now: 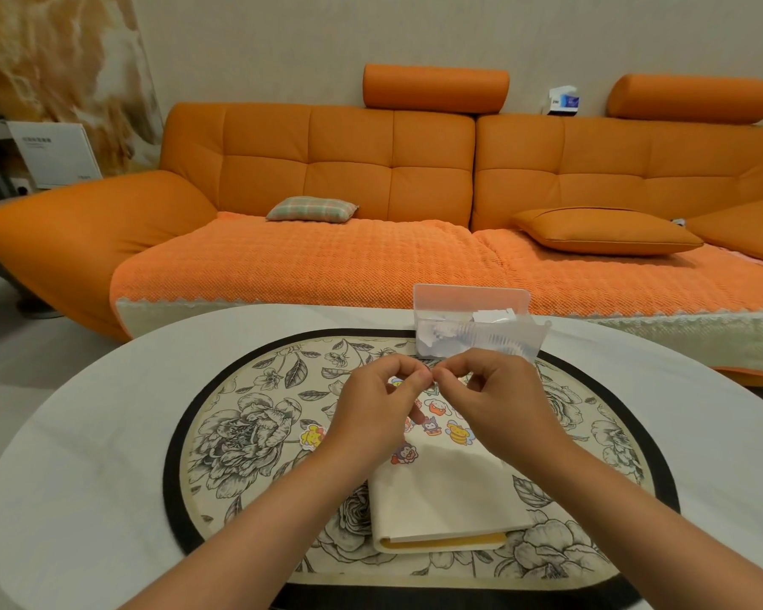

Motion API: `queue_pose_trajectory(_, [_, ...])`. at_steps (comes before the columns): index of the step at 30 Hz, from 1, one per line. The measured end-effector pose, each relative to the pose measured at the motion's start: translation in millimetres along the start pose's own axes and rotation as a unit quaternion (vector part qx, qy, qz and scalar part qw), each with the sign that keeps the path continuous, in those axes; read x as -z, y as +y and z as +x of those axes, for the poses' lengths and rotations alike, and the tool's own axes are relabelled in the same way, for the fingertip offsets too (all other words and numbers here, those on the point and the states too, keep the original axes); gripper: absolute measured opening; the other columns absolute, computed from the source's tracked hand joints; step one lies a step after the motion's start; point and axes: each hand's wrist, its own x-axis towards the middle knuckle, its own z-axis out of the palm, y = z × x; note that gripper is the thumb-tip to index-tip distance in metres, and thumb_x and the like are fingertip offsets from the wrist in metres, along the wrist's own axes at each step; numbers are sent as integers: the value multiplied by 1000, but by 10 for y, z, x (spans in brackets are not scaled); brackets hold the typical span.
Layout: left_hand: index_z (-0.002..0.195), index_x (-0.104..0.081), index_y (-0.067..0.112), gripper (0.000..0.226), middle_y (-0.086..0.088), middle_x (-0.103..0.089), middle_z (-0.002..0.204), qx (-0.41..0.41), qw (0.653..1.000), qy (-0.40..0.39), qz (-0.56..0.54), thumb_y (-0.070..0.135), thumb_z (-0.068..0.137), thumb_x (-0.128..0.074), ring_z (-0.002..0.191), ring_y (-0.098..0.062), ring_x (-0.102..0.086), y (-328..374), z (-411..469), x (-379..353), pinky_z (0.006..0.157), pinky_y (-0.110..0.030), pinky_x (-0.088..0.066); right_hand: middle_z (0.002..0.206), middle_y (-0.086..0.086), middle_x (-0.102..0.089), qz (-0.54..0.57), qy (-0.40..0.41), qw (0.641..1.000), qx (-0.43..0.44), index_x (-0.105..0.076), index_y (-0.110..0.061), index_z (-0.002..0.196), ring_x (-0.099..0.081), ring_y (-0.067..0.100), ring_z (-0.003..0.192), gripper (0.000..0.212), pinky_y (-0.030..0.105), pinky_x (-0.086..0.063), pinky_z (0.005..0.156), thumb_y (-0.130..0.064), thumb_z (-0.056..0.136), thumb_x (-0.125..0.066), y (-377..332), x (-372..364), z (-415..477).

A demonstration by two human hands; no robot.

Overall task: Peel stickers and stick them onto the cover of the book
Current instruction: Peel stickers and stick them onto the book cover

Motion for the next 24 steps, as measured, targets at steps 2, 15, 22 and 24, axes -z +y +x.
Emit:
queue_pose_trajectory(2, [83,-70,23,13,2,-70,72,-3,1000,4,4,24,96,-65,57,-10,-64,-3,2,-2,48,-29,-45,54,-29,-60,8,-2,1000,-6,-78,-26,83,-50,2,46,11,13,-37,48,-26,91,-70,2,1,11])
queue_pose_trajectory(15, [85,-70,22,14,0,-66,63,-4,1000,1,5,23,97,-62,52,-8,-59,-12,-15,-9,47,-27,-43,56,-23,-64,34,-13,999,-27,-79,-24,84,-50,2,46,10,14,-38,47,-26,90,-71,-19,21,1])
queue_pose_trajectory(22, [84,-72,18,13,-2,-70,74,-9,1000,0,-22,19,96,-65,56,-10,-62,7,-21,14,45,-26,-43,49,-20,-59,39,-15,999,-24,-79,-23,84,-47,2,43,11,13,-35,45,-25,91,-70,-41,30,-14])
queue_pose_trajectory(24, [84,-72,19,13,-5,-67,66,-7,1000,0,-12,21,95,-65,55,-9,-61,-5,-33,-2,45,-26,-42,44,-20,-55,36,-13,999,-25,-78,-22,84,-45,4,41,12,12,-33,44,-22,92,-69,-42,20,-29])
